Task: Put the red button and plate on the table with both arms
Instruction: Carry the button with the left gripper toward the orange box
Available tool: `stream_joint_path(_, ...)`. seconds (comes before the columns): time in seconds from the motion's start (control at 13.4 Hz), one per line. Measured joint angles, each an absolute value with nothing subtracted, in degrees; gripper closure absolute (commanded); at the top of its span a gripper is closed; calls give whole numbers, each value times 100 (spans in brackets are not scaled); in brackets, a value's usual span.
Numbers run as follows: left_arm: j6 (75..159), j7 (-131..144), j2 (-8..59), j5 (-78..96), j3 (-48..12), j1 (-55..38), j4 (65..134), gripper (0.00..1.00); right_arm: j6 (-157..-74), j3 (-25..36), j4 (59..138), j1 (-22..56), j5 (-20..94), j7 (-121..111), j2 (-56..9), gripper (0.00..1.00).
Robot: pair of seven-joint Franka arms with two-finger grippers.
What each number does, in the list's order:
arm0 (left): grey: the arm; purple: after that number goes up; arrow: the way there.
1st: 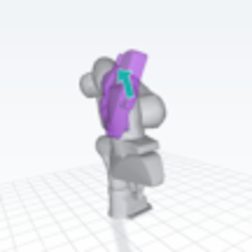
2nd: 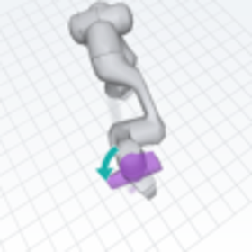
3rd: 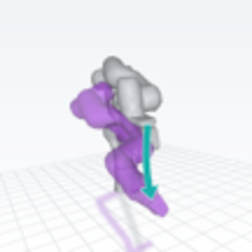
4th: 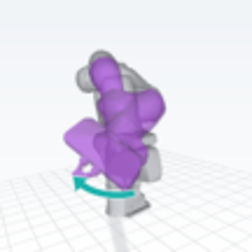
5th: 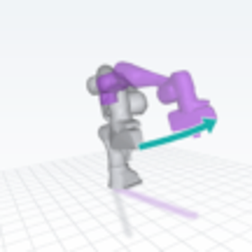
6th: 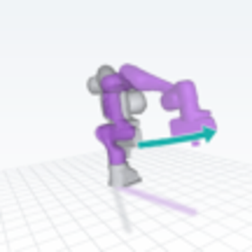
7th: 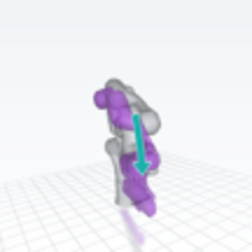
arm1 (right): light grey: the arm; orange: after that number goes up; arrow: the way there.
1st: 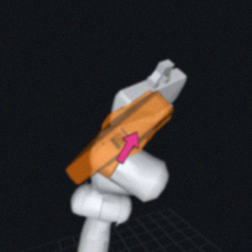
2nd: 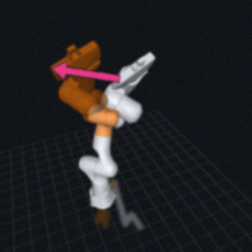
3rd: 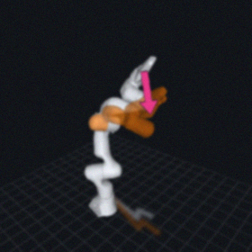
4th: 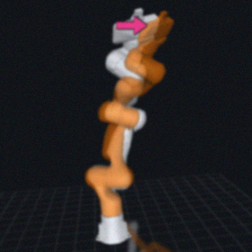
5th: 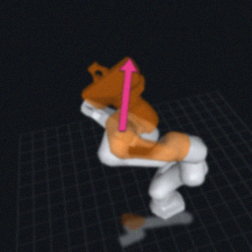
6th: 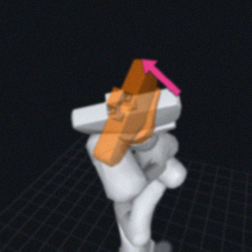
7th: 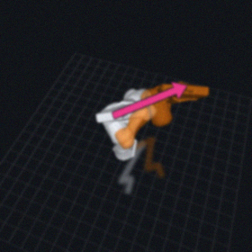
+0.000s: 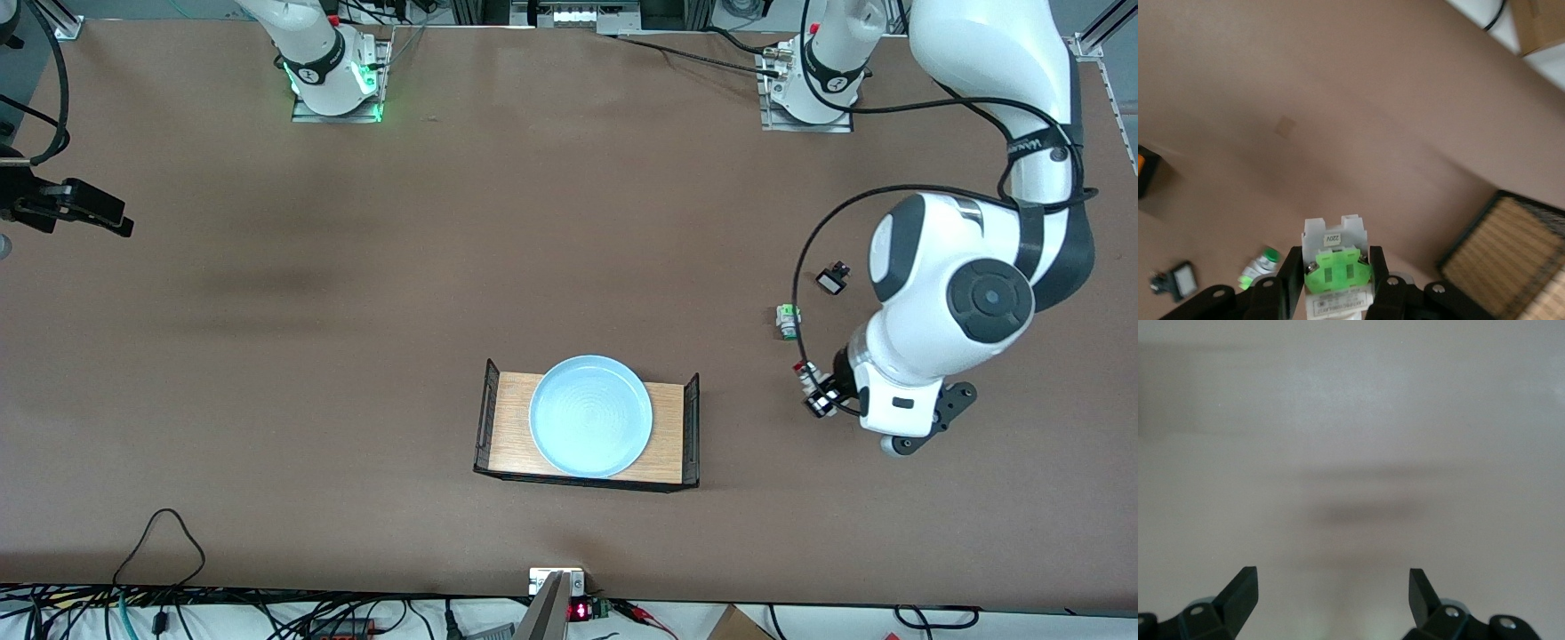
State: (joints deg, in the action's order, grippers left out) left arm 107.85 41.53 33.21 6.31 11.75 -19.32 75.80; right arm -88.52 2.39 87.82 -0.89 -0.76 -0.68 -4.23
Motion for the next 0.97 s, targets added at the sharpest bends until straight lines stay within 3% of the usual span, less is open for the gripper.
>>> stream_joint_path(0.67, 10898, 1289, 3269, 1070, 1175, -935, 8331, 100, -8852, 239, 8782, -89, -76, -67, -423, 0)
stream_joint_path(0.97, 11600, 398, 3272, 1184, 1172, -727, 9027, 100, -8852, 239, 8782, -89, -76, -67, -423, 0)
